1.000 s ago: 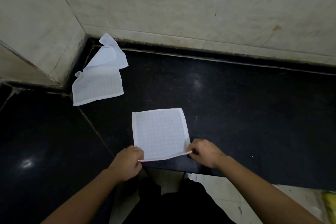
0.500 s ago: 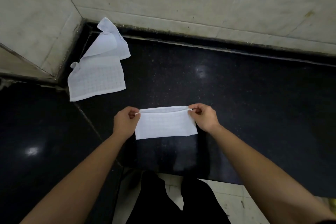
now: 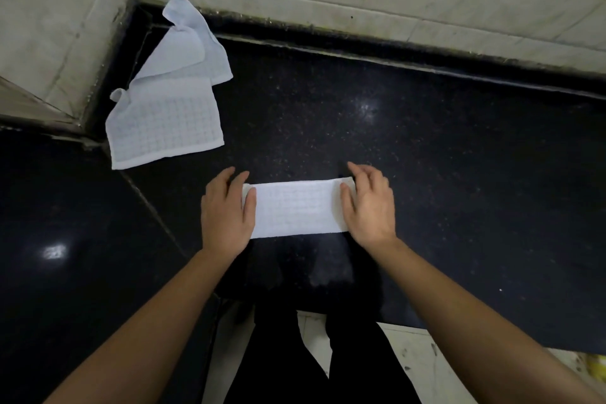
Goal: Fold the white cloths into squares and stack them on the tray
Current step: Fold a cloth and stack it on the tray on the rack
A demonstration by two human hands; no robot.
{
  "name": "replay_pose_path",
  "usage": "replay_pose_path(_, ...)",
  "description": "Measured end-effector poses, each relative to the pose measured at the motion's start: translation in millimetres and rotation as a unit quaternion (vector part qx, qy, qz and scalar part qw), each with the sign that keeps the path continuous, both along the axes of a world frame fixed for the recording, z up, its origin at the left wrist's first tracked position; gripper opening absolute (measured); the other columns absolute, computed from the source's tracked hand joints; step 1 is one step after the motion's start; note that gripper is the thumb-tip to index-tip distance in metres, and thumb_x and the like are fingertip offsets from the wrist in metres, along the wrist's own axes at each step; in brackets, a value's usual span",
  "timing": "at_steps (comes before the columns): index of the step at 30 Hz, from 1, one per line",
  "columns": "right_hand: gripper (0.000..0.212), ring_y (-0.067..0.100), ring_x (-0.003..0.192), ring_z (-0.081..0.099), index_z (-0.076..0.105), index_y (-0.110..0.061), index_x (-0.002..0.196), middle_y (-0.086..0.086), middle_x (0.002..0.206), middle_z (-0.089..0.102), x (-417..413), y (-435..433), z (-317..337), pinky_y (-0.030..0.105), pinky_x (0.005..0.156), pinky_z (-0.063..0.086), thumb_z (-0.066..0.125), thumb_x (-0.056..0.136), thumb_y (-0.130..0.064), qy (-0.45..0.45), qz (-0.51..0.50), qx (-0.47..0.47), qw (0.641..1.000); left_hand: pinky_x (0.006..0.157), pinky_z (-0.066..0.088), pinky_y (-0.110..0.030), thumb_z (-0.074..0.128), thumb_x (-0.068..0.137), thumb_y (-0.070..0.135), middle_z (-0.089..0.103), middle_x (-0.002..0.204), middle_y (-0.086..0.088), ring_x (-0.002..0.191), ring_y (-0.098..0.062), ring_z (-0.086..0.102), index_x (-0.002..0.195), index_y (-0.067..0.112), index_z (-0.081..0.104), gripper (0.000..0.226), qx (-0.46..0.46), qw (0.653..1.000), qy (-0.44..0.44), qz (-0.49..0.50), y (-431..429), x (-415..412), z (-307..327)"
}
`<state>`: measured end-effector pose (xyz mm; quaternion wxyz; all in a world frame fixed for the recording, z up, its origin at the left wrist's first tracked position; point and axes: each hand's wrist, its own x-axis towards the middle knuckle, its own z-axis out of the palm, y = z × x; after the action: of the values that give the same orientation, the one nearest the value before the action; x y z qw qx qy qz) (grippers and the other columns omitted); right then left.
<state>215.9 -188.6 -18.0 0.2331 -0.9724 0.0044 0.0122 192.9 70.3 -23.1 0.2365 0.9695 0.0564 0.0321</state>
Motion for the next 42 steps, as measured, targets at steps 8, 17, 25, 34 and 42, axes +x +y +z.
replay_pose_path(8,0.065,0.033,0.153,-0.003,0.011,-0.013,0.159,0.014,0.166,-0.002,-19.9,78.2,-34.4,0.054,0.123,0.006,0.023,0.105,-0.049,0.047,0.24,-0.142,0.959,0.118,0.018,-0.059,0.019,0.102,0.046,0.009,0.164,-0.013,0.152,-0.027,0.007,0.155,0.005,0.02,0.067,0.18,0.961,0.115,-0.174,12.8,-23.0,-26.3)
replay_pose_path(17,0.074,0.026,0.154,-0.007,0.003,-0.014,0.159,0.01,0.167,-0.005,-4.6,7.6,-39.3,0.051,0.124,0.003,0.009,0.102,-0.061,0.09,0.222,-0.226,0.944,0.12,0.008,-0.057,0.014,0.101,0.051,0.0,0.165,-0.01,0.152,-0.025,0.002,0.156,0.007,0.007,0.071,0.211,0.949,0.148,-0.184,19.5,-26.3,-34.5)
replay_pose_path(25,0.079,0.026,0.152,-0.017,-0.004,-0.01,0.158,0.011,0.165,-0.015,-22.3,11.3,-19.7,0.048,0.124,-0.006,0.014,0.102,-0.062,0.106,0.127,-0.153,0.974,0.12,0.009,-0.057,0.011,0.1,0.054,0.0,0.166,-0.008,0.152,-0.026,0.002,0.157,0.008,0.009,0.072,0.199,0.95,0.157,-0.181,20.9,-27.7,-30.4)
replay_pose_path(34,0.047,0.025,0.114,0.053,0.059,-0.019,0.128,0.006,0.127,0.051,-33.6,-10.4,3.0,0.04,0.095,0.046,0.057,0.093,-0.049,0.182,-0.133,-0.02,0.974,0.117,0.02,-0.056,0.021,0.097,0.056,0.031,0.156,-0.014,0.144,-0.033,0.027,0.15,0.008,0.029,0.072,0.161,0.964,0.151,-0.15,11.3,-26.6,-13.1)
replay_pose_path(42,0.007,0.009,0.092,0.064,0.066,-0.026,0.089,-0.011,0.09,0.068,-0.9,-15.4,31.7,0.021,0.076,0.049,0.073,0.086,-0.028,0.267,-0.141,0.227,0.926,0.097,0.043,-0.055,0.052,0.096,0.038,0.064,0.118,-0.02,0.113,-0.037,0.057,0.133,0.005,0.054,0.049,0.177,0.97,0.142,-0.09,5.0,-26.4,15.7)
